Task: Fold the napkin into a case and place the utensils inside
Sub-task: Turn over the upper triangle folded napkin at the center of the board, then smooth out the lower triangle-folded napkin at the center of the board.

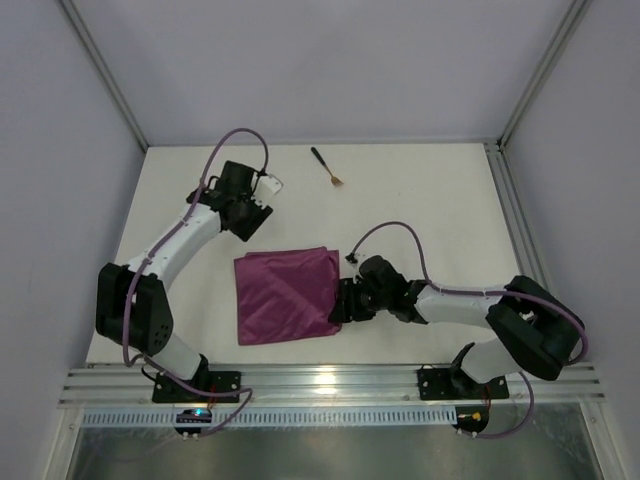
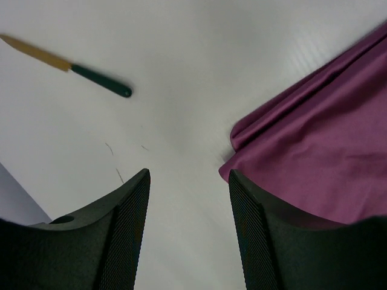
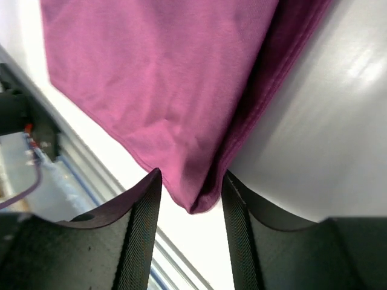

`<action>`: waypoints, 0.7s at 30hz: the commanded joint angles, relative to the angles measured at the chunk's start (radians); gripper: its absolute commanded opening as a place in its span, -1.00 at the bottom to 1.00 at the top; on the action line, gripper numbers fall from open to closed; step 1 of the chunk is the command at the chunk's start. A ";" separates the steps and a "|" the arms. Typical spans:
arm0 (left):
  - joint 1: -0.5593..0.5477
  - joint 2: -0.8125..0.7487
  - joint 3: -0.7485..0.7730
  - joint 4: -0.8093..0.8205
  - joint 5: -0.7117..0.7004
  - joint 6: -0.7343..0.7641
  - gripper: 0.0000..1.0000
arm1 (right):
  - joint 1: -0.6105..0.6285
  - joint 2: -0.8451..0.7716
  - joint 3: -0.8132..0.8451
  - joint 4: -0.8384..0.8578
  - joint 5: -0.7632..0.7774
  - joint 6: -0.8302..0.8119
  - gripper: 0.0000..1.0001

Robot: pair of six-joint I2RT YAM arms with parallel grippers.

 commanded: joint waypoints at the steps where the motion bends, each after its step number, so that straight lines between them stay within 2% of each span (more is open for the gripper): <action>1: 0.068 -0.027 -0.104 -0.048 0.156 -0.035 0.13 | -0.001 -0.104 0.107 -0.382 0.199 -0.128 -0.01; 3: 0.118 -0.029 -0.128 -0.040 0.195 -0.034 0.13 | -0.004 -0.135 0.198 -0.505 0.289 -0.192 0.07; 6: 0.174 -0.016 -0.162 -0.014 0.251 -0.044 0.12 | -0.026 -0.123 0.311 -0.510 0.393 -0.285 0.12; 8: 0.217 -0.003 -0.178 0.001 0.288 -0.055 0.11 | -0.050 -0.033 0.410 -0.480 0.355 -0.333 0.08; 10: 0.228 0.022 -0.187 0.019 0.284 -0.063 0.10 | -0.090 0.047 0.475 -0.460 0.315 -0.387 -0.19; 12: 0.230 0.043 -0.190 0.027 0.288 -0.060 0.07 | -0.121 0.158 0.562 -0.438 0.273 -0.418 -0.29; 17: 0.231 0.100 -0.191 0.062 0.262 -0.060 0.06 | -0.190 0.359 0.725 -0.423 0.220 -0.453 -0.22; 21: 0.237 0.146 -0.191 0.082 0.230 -0.058 0.03 | -0.191 0.404 0.757 -0.432 0.208 -0.458 -0.21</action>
